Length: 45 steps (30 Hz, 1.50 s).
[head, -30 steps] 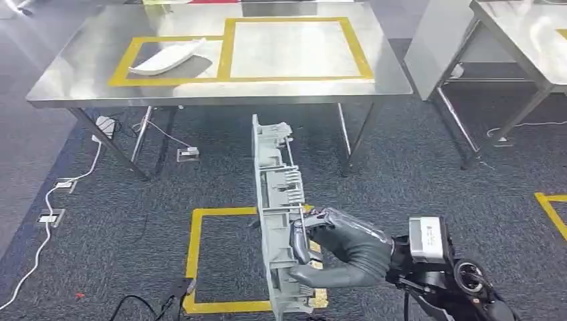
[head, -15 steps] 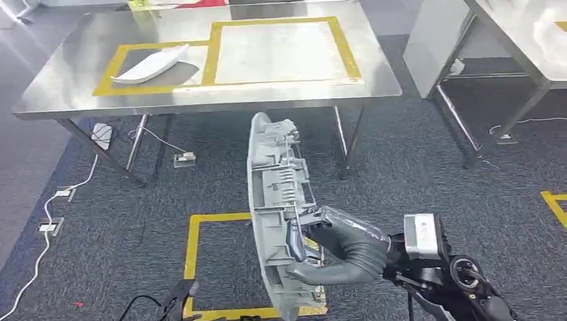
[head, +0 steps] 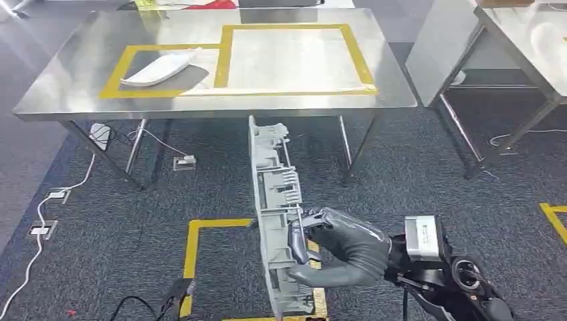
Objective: Take the parts from the cabinet and place them on the table.
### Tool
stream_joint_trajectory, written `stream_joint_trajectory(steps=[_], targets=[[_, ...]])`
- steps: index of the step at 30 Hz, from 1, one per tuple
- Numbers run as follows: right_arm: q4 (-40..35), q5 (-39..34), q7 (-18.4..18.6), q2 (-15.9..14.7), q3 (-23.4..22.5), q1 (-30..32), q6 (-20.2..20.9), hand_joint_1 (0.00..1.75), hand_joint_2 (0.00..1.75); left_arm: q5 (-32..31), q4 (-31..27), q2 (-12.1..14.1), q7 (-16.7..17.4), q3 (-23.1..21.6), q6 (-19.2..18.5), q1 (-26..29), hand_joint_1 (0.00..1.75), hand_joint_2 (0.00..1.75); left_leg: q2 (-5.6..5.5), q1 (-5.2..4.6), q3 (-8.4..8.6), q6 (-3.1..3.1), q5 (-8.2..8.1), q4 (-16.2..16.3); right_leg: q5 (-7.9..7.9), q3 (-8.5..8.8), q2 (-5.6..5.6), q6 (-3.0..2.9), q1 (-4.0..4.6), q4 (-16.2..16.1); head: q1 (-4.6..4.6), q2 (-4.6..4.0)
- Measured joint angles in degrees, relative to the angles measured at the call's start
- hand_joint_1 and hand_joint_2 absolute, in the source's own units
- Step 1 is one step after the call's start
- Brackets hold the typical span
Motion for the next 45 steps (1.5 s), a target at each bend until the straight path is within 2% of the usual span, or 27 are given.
stream_joint_trajectory(steps=[3,4,7,9,10,12,13,14,15,18,20,23,25,27,28,29,30,31,33,34,35,38,39,40,43,44,45], targets=[[0.0,0.0,0.0,0.0,0.0,-0.04,0.0,1.75,1.75,0.0,0.0,-0.11,0.0,0.0,0.0,0.02,0.0,1.75,-0.2,-0.01,1.84,-0.51,-1.37,-0.01,9.43,5.78,-0.03,-0.75,0.07,-15.45,0.41,0.0],[0.09,0.0,-0.02,0.0,-0.02,-0.09,0.0,1.75,1.75,0.0,0.02,-0.15,0.0,0.0,0.0,-0.02,0.0,1.75,-0.24,-0.42,1.93,-0.91,-1.69,0.12,8.38,6.54,-0.01,-0.95,0.55,-16.26,0.28,0.0],[0.11,0.0,0.02,0.0,0.0,-0.13,0.0,1.75,1.75,0.02,0.0,-0.13,0.02,0.0,0.0,-0.14,0.0,1.75,-0.08,-0.21,1.71,-1.5,-1.88,-0.05,7.71,6.63,0.18,-1.88,0.59,-17.01,0.2,0.0],[0.11,0.0,0.04,0.02,0.0,-0.13,0.0,1.75,1.75,0.0,0.0,-0.07,0.02,0.0,0.0,-0.22,0.0,1.75,-0.02,-0.12,2.1,-2.18,-2.84,0.61,7.72,7.83,0.15,-2.48,0.06,-18.01,0.37,0.0],[0.11,0.0,0.02,0.02,0.0,-0.19,0.0,1.75,1.75,0.0,0.0,-0.09,0.02,0.0,0.0,-0.34,0.0,1.75,0.05,-0.19,0.59,-2.5,-4.26,3.71,7.49,8.18,-0.01,-2.85,-0.01,-18.2,0.02,0.0],[0.13,0.0,-0.02,0.02,0.02,-0.21,0.0,1.75,1.75,0.0,0.0,-0.13,0.02,0.0,0.0,-0.37,0.0,1.75,0.07,0.06,-5.57,-3.05,-8.27,14.23,7.15,8.31,-0.17,-3.23,0.0,-18.2,-0.61,0.0],[0.2,0.0,0.0,0.02,0.0,-0.2,0.0,1.75,1.75,0.0,0.0,-0.13,0.02,0.0,0.0,-0.24,0.0,1.75,0.07,0.13,-8.33,-3.22,-9.3,18.43,6.98,8.4,-0.16,-3.31,0.02,-18.19,-0.61,0.0],[0.26,0.0,0.0,0.02,0.02,-0.17,-0.02,1.75,1.75,0.0,0.0,-0.13,0.07,0.0,0.0,-0.06,0.0,1.75,0.07,0.17,-10.06,-3.35,-8.99,20.34,6.78,8.58,-0.09,-3.33,0.02,-18.18,-0.68,0.0],[0.26,0.0,0.0,0.02,0.02,-0.11,-0.02,1.75,1.75,0.0,0.0,-0.13,0.07,0.0,0.0,0.08,0.0,1.75,0.09,0.24,-10.23,-3.35,-7.0,19.08,6.49,8.97,0.07,-3.26,-0.01,-18.19,-0.9,0.0],[0.31,0.0,0.0,0.02,0.0,-0.12,-0.02,1.75,1.75,0.0,0.0,-0.04,0.07,0.0,0.0,0.01,0.0,1.75,0.24,0.36,-4.33,-2.91,2.94,3.6,5.25,10.69,0.26,-2.64,-0.07,-18.16,-1.51,0.0],[0.33,0.0,0.0,0.02,0.0,-0.16,-0.02,1.75,1.75,0.0,0.0,-0.07,0.07,0.0,0.0,-0.11,0.0,1.75,0.15,0.02,-3.01,-2.32,2.38,0.38,4.6,10.65,0.43,-1.95,0.38,-17.81,-1.66,0.0],[0.33,0.0,0.02,0.02,0.0,-0.2,-0.09,1.75,1.75,0.0,0.0,-0.15,0.09,0.0,-0.18,-0.11,0.0,1.75,0.1,-0.12,-2.92,-1.2,1.85,0.57,4.06,11.02,0.31,-1.0,0.25,-18.18,-1.16,0.0],[0.31,0.0,0.02,0.0,-0.04,-0.28,-0.09,1.75,1.75,-0.02,0.0,-0.17,0.09,0.0,-0.18,-0.15,0.0,1.75,0.13,0.18,-2.19,-0.5,1.58,0.22,2.33,10.1,0.0,-0.44,0.06,-15.22,-0.88,0.0],[0.31,0.0,0.0,0.0,-0.04,-0.3,-0.11,1.75,1.75,-0.02,0.0,-0.24,0.09,0.0,-0.22,-0.26,0.0,1.75,0.16,0.06,-1.72,0.0,1.16,0.23,-1.96,4.86,-0.01,-0.14,0.0,-5.1,-0.15,0.0],[0.37,0.0,0.0,0.0,-0.06,-0.26,-0.13,1.75,1.75,-0.02,0.0,-0.26,0.09,0.0,-0.28,-0.24,0.0,1.75,0.16,0.01,-1.48,0.1,0.88,0.23,-3.42,2.04,-0.01,-0.04,0.01,-0.26,-0.09,0.0],[0.5,0.0,0.0,0.0,-0.04,-0.25,-0.17,1.75,1.75,-0.02,0.0,-0.26,0.11,0.0,-0.33,-0.18,0.0,1.75,0.14,-0.03,-1.15,0.06,0.61,0.23,-3.51,0.24,-0.01,-0.06,0.01,2.24,0.13,0.0],[0.59,0.0,0.02,0.0,-0.04,-0.23,-0.17,1.75,1.75,-0.02,0.0,-0.26,0.11,0.0,-0.33,-0.12,0.0,1.75,0.09,-0.05,-0.65,0.07,0.27,0.24,-1.98,-0.14,-0.01,-0.15,0.02,1.67,0.17,0.0],[0.66,0.0,0.02,0.0,-0.04,-0.23,-0.17,1.75,1.75,-0.02,0.0,-0.26,0.11,0.0,-0.33,-0.11,0.0,1.75,-0.02,-0.07,-0.07,-0.01,-0.1,0.24,0.73,0.78,-0.01,-0.35,0.02,-1.4,0.28,0.0],[0.72,0.0,0.02,0.0,-0.04,-0.27,-0.17,1.75,1.75,-0.02,0.0,-0.33,0.11,0.0,-0.33,-0.17,0.0,1.75,-0.21,-0.12,1.35,-0.29,-0.99,0.24,7.82,5.06,-0.02,-1.04,0.1,-12.5,0.63,0.0],[0.77,0.0,0.02,0.0,-0.04,-0.29,-0.17,1.75,1.75,-0.02,0.0,-0.42,0.09,0.0,-0.33,-0.12,0.0,1.75,-0.23,-0.21,1.61,-0.5,-1.34,0.2,8.54,6.43,-0.01,-1.46,0.29,-15.7,0.79,0.0],[0.76,0.0,0.0,0.0,-0.04,-0.41,-0.17,1.75,1.75,-0.02,0.0,-0.46,0.09,0.0,-0.33,-0.26,0.0,1.75,-0.37,-0.47,1.48,-0.85,-1.57,0.51,8.02,7.04,-0.06,-1.64,0.61,-16.97,0.74,0.0],[0.79,0.0,0.04,0.0,-0.07,-0.47,-0.2,1.75,1.75,-0.02,0.0,-0.48,0.11,0.0,-0.33,-0.25,0.0,1.75,-0.09,-0.34,1.56,-1.48,-1.76,0.0,7.47,6.83,0.15,-2.16,0.65,-17.13,0.65,0.0],[0.76,0.0,0.04,0.02,-0.07,-0.49,-0.26,1.75,1.75,-0.02,0.0,-0.42,0.11,0.0,-0.33,-0.31,0.0,1.75,-0.07,-0.49,1.69,-1.89,-2.24,0.13,7.57,7.65,0.15,-2.39,0.04,-17.91,0.7,0.0],[0.76,0.0,0.04,0.02,-0.09,-0.51,-0.33,1.75,1.75,-0.09,0.0,-0.42,0.11,0.0,-0.33,-0.36,0.0,1.75,0.04,-0.32,1.2,-2.21,-3.01,1.88,7.51,8.09,0.13,-2.56,0.02,-18.23,0.46,0.0],[0.79,0.0,0.02,0.02,-0.09,-0.54,-0.65,1.75,1.75,-0.13,0.0,-0.42,0.18,0.0,-0.42,-0.45,0.0,1.75,0.06,-0.03,-6.84,-2.89,-8.49,15.99,7.02,8.34,-0.13,-3.19,0.01,-18.22,-0.37,0.0],[0.79,0.0,0.04,0.02,-0.09,-0.52,-0.7,1.75,1.75,-0.13,0.0,-0.42,0.2,0.0,-0.42,-0.32,0.0,1.75,0.07,0.02,-9.35,-3.07,-8.97,19.54,6.8,8.48,-0.1,-3.26,0.01,-18.19,-0.42,0.0],[0.79,0.0,0.04,0.02,-0.09,-0.47,-0.7,1.75,1.75,-0.13,0.0,-0.42,0.26,0.0,-0.42,-0.22,0.0,1.75,0.07,0.15,-10.41,-3.15,-7.75,19.87,6.54,8.8,0.0,-3.22,-0.01,-18.19,-0.61,0.0]])
